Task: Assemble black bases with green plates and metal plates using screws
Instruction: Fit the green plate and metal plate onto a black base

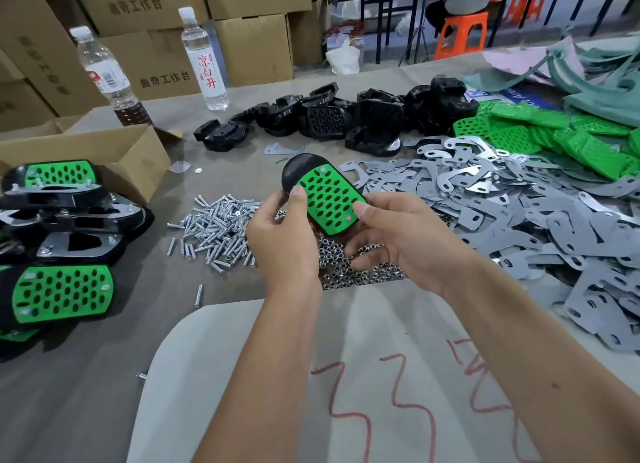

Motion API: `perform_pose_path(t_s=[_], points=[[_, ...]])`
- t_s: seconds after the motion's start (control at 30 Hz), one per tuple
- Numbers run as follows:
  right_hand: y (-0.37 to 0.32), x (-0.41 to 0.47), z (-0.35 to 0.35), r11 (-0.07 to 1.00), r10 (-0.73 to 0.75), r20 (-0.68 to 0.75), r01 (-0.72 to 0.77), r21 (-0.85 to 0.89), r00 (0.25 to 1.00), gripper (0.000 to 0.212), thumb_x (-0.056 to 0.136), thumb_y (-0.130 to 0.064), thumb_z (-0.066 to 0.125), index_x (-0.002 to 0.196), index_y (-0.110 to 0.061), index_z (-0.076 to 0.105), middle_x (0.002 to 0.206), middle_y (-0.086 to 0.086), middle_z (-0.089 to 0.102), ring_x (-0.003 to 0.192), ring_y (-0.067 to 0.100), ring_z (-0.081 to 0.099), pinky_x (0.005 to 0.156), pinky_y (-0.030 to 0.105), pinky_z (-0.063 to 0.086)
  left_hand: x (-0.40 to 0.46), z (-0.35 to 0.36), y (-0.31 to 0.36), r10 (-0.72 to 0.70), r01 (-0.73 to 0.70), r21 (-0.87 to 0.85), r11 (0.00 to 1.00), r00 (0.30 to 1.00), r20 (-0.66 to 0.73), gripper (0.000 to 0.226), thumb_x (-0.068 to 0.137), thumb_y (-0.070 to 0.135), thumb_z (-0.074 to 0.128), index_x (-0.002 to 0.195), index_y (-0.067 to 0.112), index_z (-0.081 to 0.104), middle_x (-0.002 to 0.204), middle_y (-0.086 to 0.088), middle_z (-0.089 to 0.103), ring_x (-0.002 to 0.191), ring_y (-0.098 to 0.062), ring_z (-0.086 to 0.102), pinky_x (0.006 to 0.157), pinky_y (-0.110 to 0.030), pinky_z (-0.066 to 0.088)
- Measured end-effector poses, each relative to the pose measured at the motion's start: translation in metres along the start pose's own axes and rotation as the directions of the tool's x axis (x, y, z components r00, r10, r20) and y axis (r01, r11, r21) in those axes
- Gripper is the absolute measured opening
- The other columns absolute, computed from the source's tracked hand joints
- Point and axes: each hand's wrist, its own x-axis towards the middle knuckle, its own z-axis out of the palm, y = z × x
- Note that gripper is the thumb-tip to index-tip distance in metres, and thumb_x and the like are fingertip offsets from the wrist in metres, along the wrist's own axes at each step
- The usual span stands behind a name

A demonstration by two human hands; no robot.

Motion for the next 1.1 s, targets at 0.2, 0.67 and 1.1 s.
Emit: perform_pose_path(t_s=[0.2, 0.67, 1.1], points=[[0.005, 0.004, 0.005, 0.983, -0.073, -0.125, 0.050, -0.178, 0.990, 0.012, 0.104, -0.005, 0.058, 0.113, -0.001, 0.065, 0.087, 0.022, 0.071, 0.053, 0.020, 0.061, 0.044, 0.027, 0.053, 0.000, 0.001, -0.004, 0.051, -0.052, 0.037, 0.998, 0.998, 0.027, 0.014, 0.095, 0.026, 0.067, 0.090, 0.022, 0.079, 0.085, 0.002, 0.079, 0.081, -0.022, 0.075, 0.076, -0.045, 0.063], [0.006, 0.003, -0.001, 0.912, -0.153, -0.082, 0.109, -0.396, 0.985, 0.018, 0.099, -0.035, 0.069, 0.100, -0.017, 0.070, 0.087, 0.012, 0.074, 0.054, 0.018, 0.061, 0.042, 0.027, 0.049, 0.003, -0.002, 0.001, -0.071, 0.072, -0.069, 0.995, 0.997, 0.010, 0.010, 0.094, 0.015, 0.071, 0.089, 0.013, 0.080, 0.084, -0.007, 0.079, 0.076, -0.023, 0.074, 0.060, -0.033, 0.061], [0.003, -0.001, -0.003, 0.767, -0.289, -0.130, 0.148, -0.624, 0.949, 0.015, 0.095, -0.036, 0.073, 0.091, -0.025, 0.064, 0.076, 0.003, 0.072, 0.047, 0.021, 0.065, 0.041, 0.041, 0.056, -0.002, 0.004, 0.000, -0.074, 0.076, -0.035, 0.997, 0.996, 0.040, 0.008, 0.093, 0.018, 0.074, 0.091, 0.015, 0.082, 0.094, -0.009, 0.080, 0.095, -0.034, 0.076, 0.086, -0.052, 0.063]])
